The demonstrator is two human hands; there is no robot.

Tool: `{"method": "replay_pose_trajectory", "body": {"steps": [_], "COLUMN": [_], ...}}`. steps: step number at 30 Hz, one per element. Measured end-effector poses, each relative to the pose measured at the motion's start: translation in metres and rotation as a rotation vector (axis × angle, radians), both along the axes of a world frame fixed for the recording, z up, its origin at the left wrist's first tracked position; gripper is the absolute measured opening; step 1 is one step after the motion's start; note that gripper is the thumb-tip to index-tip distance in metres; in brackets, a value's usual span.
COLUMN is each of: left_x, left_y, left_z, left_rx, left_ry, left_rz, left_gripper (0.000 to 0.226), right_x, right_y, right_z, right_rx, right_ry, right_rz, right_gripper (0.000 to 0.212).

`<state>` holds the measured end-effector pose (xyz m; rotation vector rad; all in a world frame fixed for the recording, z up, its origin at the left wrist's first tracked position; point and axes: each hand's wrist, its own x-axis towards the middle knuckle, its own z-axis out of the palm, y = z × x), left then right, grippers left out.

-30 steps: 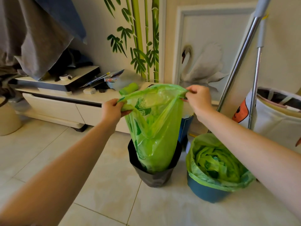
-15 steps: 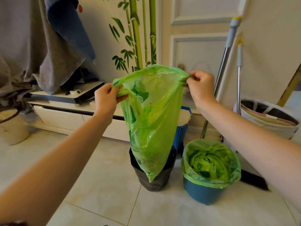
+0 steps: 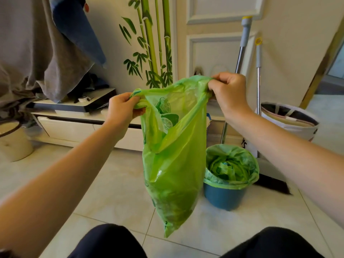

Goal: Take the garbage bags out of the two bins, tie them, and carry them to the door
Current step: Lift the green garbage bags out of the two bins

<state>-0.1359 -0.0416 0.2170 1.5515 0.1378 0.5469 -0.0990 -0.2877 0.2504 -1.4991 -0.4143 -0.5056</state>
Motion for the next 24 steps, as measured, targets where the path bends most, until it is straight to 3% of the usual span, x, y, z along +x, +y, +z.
{"method": "replay_pose_trajectory", "body": {"steps": [8, 14, 19, 24], "left_x": [-0.017, -0.011, -0.008, 0.001], "left_y": [-0.004, 0.015, 0.036, 0.056], "left_z": [-0.053, -0.131, -0.19, -0.214], "left_rx": [-0.013, 0.109, 0.334, 0.366], "left_ry": [0.254, 0.52, 0.746, 0.847], "left_rz": [0.0, 0.024, -0.045, -0.043], "left_gripper": [0.017, 0.016, 0.025, 0.02], "right_x": [-0.039, -0.029, -0.018, 0.0], "right_y": [-0.002, 0.003, 0.014, 0.02], "right_z": [-0.056, -0.138, -0.199, -0.243], "right_rx": [-0.277, -0.585, -0.5, -0.611], "right_ry": [0.05, 0.341, 0.714, 0.777], "right_rz": [0.142, 0.15, 0.221, 0.255], "right_gripper": [0.019, 0.021, 0.018, 0.03]}}
